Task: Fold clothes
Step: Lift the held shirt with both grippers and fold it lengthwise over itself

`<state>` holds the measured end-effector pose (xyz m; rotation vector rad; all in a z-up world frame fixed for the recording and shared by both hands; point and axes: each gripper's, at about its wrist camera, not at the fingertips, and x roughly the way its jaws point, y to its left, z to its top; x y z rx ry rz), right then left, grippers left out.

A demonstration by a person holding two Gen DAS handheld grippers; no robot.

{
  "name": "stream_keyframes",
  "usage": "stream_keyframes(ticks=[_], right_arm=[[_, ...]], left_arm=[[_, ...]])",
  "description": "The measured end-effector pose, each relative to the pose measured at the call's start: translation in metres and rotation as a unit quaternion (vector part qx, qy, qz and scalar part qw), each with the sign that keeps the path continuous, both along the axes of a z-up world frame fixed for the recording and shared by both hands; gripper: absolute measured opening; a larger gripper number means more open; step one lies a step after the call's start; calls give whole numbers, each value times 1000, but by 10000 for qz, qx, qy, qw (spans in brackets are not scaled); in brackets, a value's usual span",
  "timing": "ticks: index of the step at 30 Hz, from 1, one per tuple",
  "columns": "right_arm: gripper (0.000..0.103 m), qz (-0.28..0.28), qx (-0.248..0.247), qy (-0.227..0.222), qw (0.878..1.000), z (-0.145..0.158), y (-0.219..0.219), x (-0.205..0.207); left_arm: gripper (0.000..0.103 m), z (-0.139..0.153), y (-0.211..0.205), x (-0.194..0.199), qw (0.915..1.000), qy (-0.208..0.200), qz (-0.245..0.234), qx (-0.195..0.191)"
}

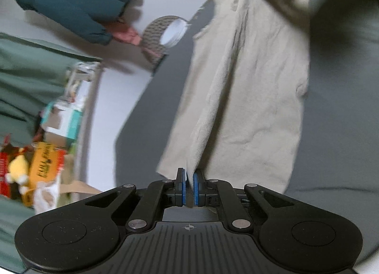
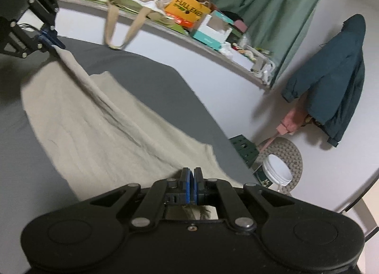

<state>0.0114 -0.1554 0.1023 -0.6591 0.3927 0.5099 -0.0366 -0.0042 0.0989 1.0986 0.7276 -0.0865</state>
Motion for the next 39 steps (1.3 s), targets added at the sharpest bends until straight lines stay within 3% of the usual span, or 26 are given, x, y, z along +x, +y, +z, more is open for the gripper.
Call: stream_keyframes(ticks=[9, 16, 23, 25, 35, 39], right_arm=[[4, -330, 40, 68, 9994, -8, 22, 73], [4, -278, -321, 134, 9990, -22, 57, 121], [4, -234, -813, 456, 9954, -48, 69, 143], [4, -255, -841, 487, 9949, -51, 69, 145], [4, -321, -909, 563, 9937, -57, 67, 153], [4, -344, -882, 605, 9937, -57, 68, 156]], left_arm=[[6, -22, 15, 67, 9965, -285, 773, -117], [6, -35, 44, 105, 9882, -479, 1378, -464], [7, -57, 59, 114, 9904, -304, 1213, -591], [7, -59, 64, 119, 9881, -356, 1293, -750], [7, -78, 55, 131, 9910, -260, 1223, -479], [7, -76, 57, 132, 9898, -232, 1283, -570]])
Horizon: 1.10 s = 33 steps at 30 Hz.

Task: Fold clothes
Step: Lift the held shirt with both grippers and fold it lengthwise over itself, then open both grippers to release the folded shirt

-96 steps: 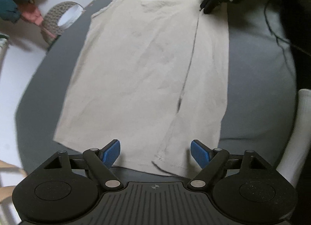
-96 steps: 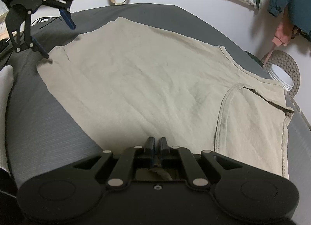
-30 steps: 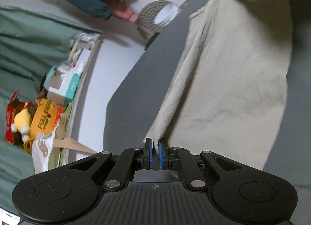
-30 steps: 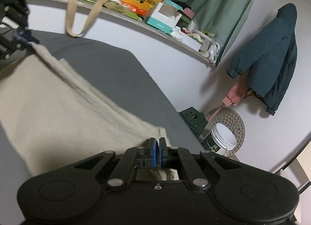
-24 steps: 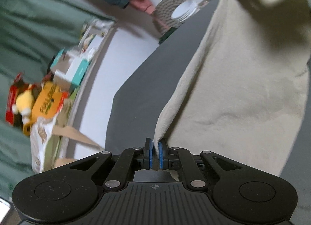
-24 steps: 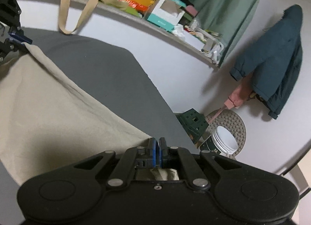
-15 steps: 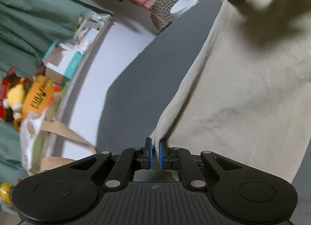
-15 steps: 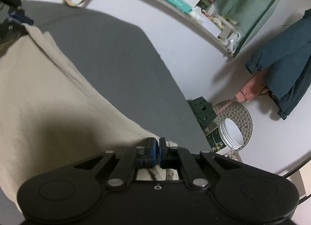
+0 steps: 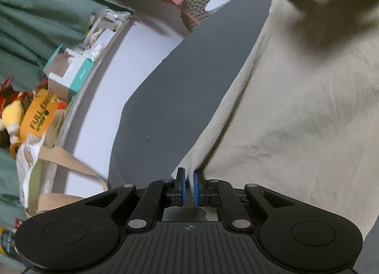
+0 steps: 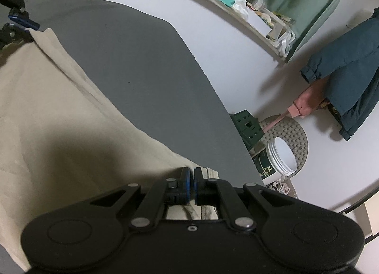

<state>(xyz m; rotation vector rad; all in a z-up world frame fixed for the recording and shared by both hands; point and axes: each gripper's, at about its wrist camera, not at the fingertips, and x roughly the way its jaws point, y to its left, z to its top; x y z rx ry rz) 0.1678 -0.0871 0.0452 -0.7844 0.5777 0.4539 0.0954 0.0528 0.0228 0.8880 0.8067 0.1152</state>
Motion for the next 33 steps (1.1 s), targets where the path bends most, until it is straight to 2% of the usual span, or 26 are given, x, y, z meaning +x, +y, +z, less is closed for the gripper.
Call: stream_keyframes(ticks=[2, 7, 11, 13, 14, 15, 16, 17, 18, 19, 20, 21, 23, 26, 28, 31, 33], right_arm=[[4, -43, 28, 36, 10000, 0, 0, 1], [4, -94, 36, 58, 9999, -3, -1, 4], [4, -148, 132, 64, 9998, -4, -3, 5], [4, -174, 212, 58, 9996, -3, -3, 7], [4, -200, 269, 46, 9994, -3, -4, 8], [4, -228, 332, 47, 9992, -2, -5, 9], [4, -259, 415, 68, 9988, -1, -6, 10], [4, -294, 509, 97, 9982, 1, -8, 12], [4, -322, 583, 137, 9977, 2, -10, 14], [4, -347, 648, 183, 9971, 4, -12, 16], [4, -357, 690, 205, 9968, 4, -14, 18], [4, -361, 720, 214, 9965, 5, -16, 19], [4, -376, 793, 255, 9958, 6, -19, 23], [4, -365, 833, 288, 9954, 7, -21, 27], [5, -355, 815, 298, 9956, 7, -21, 29], [10, -487, 832, 316, 9948, 7, -24, 32], [10, -636, 997, 393, 9922, 10, -32, 35]], left_arm=[[7, 1, 1, 1, 10000, 10, 23, -20], [14, -8, 4, 7, 9987, 139, 295, 385], [14, -4, 20, 14, 9944, 113, 933, 488], [14, 8, 24, 15, 9910, -93, 1249, 475], [14, 16, 21, 13, 9899, -256, 1334, 416], [14, 27, 13, 8, 9903, -393, 1325, 166], [15, 38, 5, 3, 9900, -526, 1305, -106], [19, 46, -6, -3, 9901, -527, 1185, -533], [38, 53, -17, -9, 9883, -511, 1052, -978], [51, 56, -28, -15, 9852, -380, 861, -1433], [75, 56, -40, -21, 9814, -196, 629, -1803], [81, 53, -53, -26, 9797, 30, 334, -1976], [81, 41, -78, -36, 9864, 210, -132, -1622], [81, 25, -94, -40, 9935, 374, -463, -970], [81, 19, -91, -36, 9933, 494, -326, -987], [82, 19, -74, -30, 9864, 659, 31, -1507], [84, 20, -65, -28, 9830, 699, 164, -1691]])
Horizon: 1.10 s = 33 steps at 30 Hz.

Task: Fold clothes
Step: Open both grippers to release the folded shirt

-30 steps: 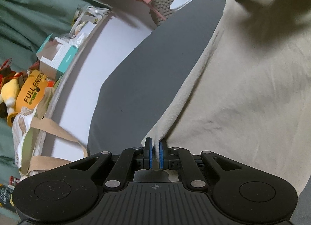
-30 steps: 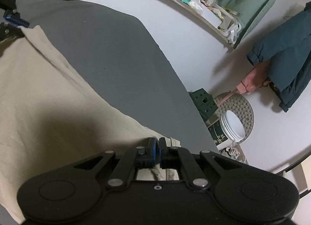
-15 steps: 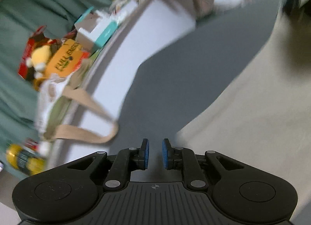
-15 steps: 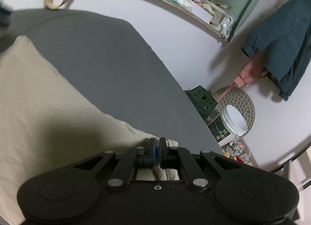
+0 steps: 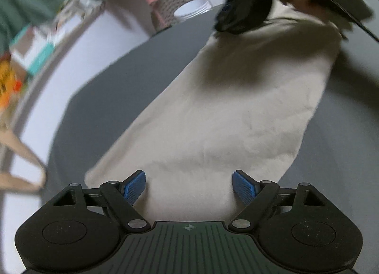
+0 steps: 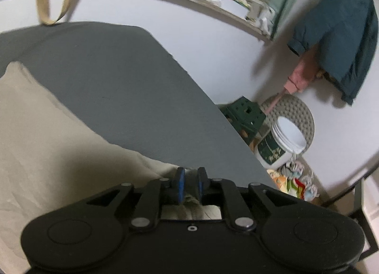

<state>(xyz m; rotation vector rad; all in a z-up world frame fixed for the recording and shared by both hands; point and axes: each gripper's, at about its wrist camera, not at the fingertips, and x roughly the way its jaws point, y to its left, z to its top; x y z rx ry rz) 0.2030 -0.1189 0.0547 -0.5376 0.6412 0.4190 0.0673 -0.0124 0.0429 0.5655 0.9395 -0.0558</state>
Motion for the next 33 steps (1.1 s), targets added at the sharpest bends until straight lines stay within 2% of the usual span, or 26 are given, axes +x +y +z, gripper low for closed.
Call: stream_keyframes(ticks=[3, 7, 10, 12, 16, 18, 20, 22, 24, 25, 26, 29, 33], right_arm=[[11, -69, 477, 229, 9986, 6, -16, 1], [21, 217, 665, 382, 9968, 9, -26, -6], [27, 484, 532, 459, 9964, 7, -25, -10], [27, 544, 384, 572, 9961, 3, -22, -11], [27, 602, 409, 682, 9950, 3, -21, -13], [30, 676, 436, 723, 9941, 6, -22, -14], [39, 733, 409, 759, 9936, 8, -23, -16], [40, 733, 317, 769, 9938, 7, -23, -15], [39, 691, 270, 826, 9938, 4, -25, -13], [32, 647, 237, 830, 9942, 2, -24, -11], [17, 571, 258, 823, 9946, 2, -25, -9], [6, 310, 441, 695, 9961, 5, -27, -5], [4, 99, 430, 243, 9987, 10, -24, -1]], left_arm=[[90, -2, 5, -1, 10000, -12, 12, 38], [93, -6, 7, -4, 9998, -85, -41, 164], [95, -6, 8, -2, 9997, -114, -69, 223], [96, -6, 7, -1, 9996, -127, -89, 247], [97, -5, 7, -1, 9996, -121, -116, 233], [97, -5, 8, 0, 9997, -103, -117, 205], [97, -5, 10, 2, 9998, -86, -105, 175], [97, -6, 12, 1, 9998, -84, -92, 165], [97, -7, 11, 0, 9997, -92, -105, 188], [97, -7, 11, 0, 9997, -98, -119, 202], [97, -7, 11, 0, 9997, -100, -116, 204], [97, -6, 12, 0, 9997, -83, -100, 184], [97, -6, 11, 1, 9997, -77, -117, 190]])
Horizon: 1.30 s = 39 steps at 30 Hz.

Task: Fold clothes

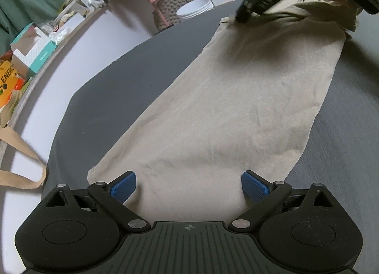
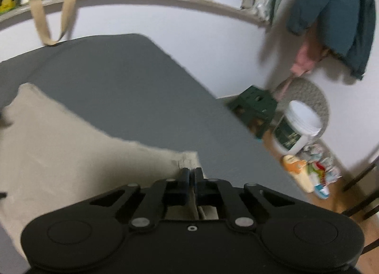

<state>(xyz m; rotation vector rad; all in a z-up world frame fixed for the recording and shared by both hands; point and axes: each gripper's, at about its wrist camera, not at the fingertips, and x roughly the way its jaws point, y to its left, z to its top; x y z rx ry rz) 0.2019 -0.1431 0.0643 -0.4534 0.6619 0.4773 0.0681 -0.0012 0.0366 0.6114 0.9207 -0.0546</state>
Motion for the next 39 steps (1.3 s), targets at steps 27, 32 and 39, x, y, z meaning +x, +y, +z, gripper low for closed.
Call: stream_keyframes(ticks=[27, 32, 39], right_arm=[[36, 208, 419, -392, 9981, 38, 56, -19], [40, 1126, 909, -153, 9894, 50, 105, -37], [40, 2066, 715, 287, 9754, 26, 182, -45]], left_arm=[[98, 47, 93, 16, 9384, -791, 2376, -2383], [98, 59, 148, -4, 8498, -1518, 3721, -3412], [98, 49, 203, -29, 7811, -1929, 4440, -3944]])
